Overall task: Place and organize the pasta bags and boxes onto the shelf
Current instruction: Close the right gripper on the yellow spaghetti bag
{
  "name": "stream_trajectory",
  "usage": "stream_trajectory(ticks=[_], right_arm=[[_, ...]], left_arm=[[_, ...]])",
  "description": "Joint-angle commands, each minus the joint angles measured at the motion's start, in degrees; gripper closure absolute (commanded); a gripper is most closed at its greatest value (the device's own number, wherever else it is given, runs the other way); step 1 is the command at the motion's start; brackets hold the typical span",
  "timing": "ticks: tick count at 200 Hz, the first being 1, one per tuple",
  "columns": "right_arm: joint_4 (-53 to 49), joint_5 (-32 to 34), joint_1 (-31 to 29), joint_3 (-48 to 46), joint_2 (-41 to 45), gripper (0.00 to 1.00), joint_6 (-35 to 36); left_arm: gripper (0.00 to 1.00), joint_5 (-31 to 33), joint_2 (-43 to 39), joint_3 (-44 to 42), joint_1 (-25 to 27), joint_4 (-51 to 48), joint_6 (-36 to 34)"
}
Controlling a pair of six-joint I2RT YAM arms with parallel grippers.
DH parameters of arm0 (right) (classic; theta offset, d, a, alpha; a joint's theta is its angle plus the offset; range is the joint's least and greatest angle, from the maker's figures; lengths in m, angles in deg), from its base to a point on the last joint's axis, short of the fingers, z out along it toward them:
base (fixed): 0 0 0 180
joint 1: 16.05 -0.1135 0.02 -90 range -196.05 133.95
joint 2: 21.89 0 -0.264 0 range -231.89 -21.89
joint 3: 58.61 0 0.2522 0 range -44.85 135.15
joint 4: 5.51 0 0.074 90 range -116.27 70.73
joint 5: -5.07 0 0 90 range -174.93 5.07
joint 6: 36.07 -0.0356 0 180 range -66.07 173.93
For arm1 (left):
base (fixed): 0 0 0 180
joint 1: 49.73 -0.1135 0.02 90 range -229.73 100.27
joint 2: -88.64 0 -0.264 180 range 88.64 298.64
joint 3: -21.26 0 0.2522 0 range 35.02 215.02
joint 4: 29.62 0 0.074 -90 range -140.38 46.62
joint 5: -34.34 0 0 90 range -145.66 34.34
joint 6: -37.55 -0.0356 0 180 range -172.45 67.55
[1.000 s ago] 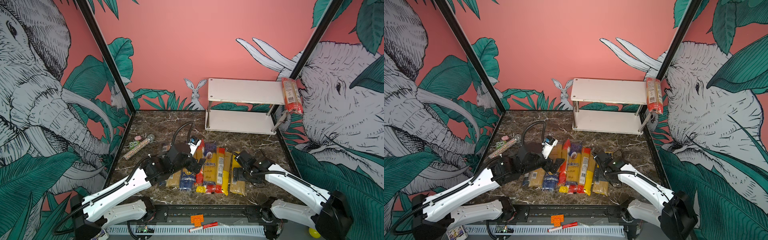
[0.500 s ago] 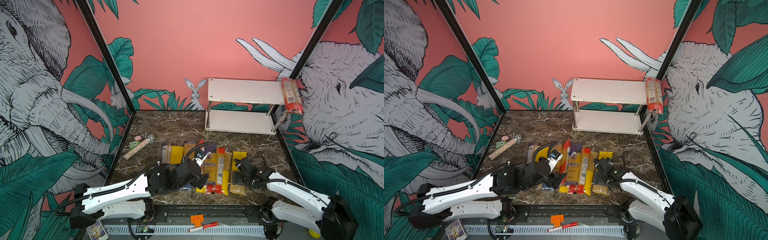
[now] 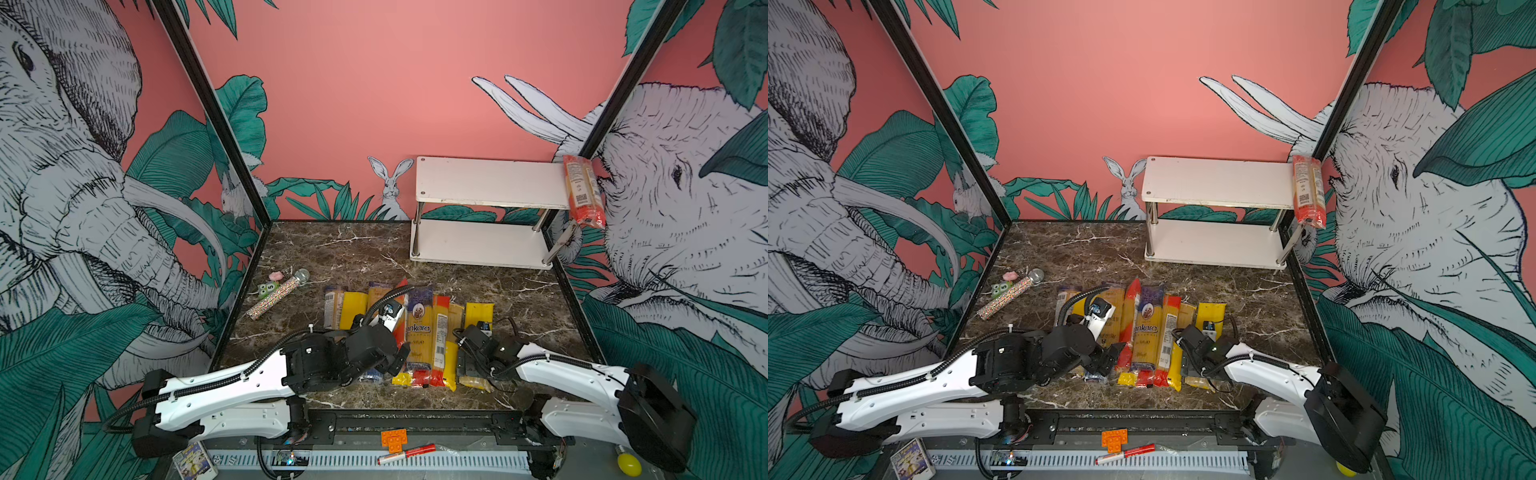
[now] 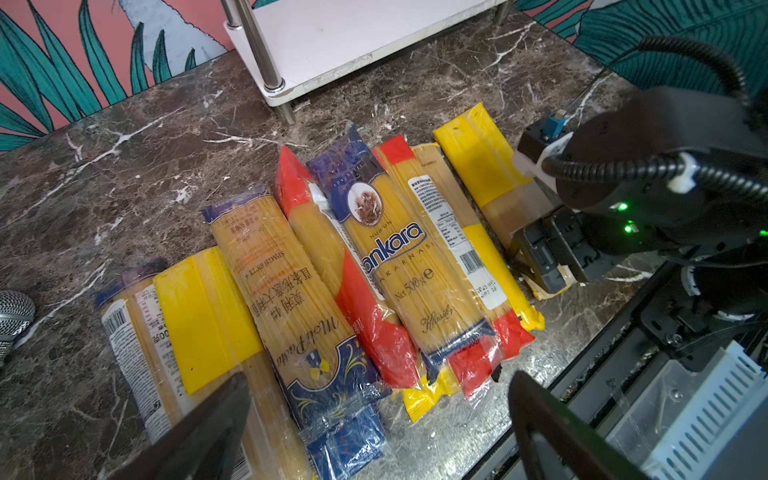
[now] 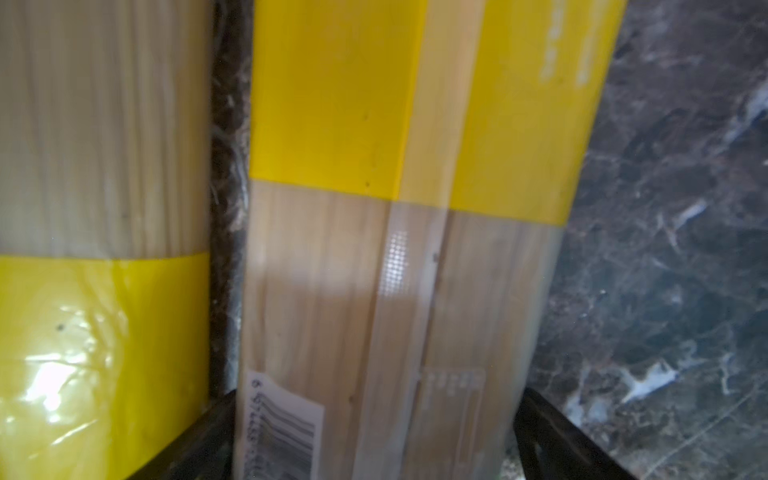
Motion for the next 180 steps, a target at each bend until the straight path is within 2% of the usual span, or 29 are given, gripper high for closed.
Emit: stream_trajectory(ticks=[1,17,34,61,128,180], right_arm=[[0.38,-1.76,-0.49,-3.72,-3.48,0.33,-2.27],[-1.49,-1.42,-0.68,-3.92,-4.06,0.56,-2.22],[-1.61,-2.48,-0.83,-4.21,-3.70,0.70,-2.13],[-5.97,-4.00,-0.86,-2.71,1.36,1.00,-1.05],[-17.05,-6.57,-0.77,5.25,24.55,1.00,-0.37],[-20.65,-7.93,-0.77,16.41,25.14,1.00,3.33]], left_arm=[[0.03,2.62,-2.86,-1.04,0.19,-2.69,2.70],[0.03,3.40,-4.17,-1.84,0.18,-2.71,3.11],[0.02,5.16,-5.06,-2.19,0.22,-3.12,3.08],[0.01,7.52,-5.51,-1.11,0.23,-4.34,1.79],[0.01,8.73,-3.67,2.61,-0.33,-3.55,-2.37],[0.01,2.07,-1.92,5.97,-6.07,-2.20,-3.61]])
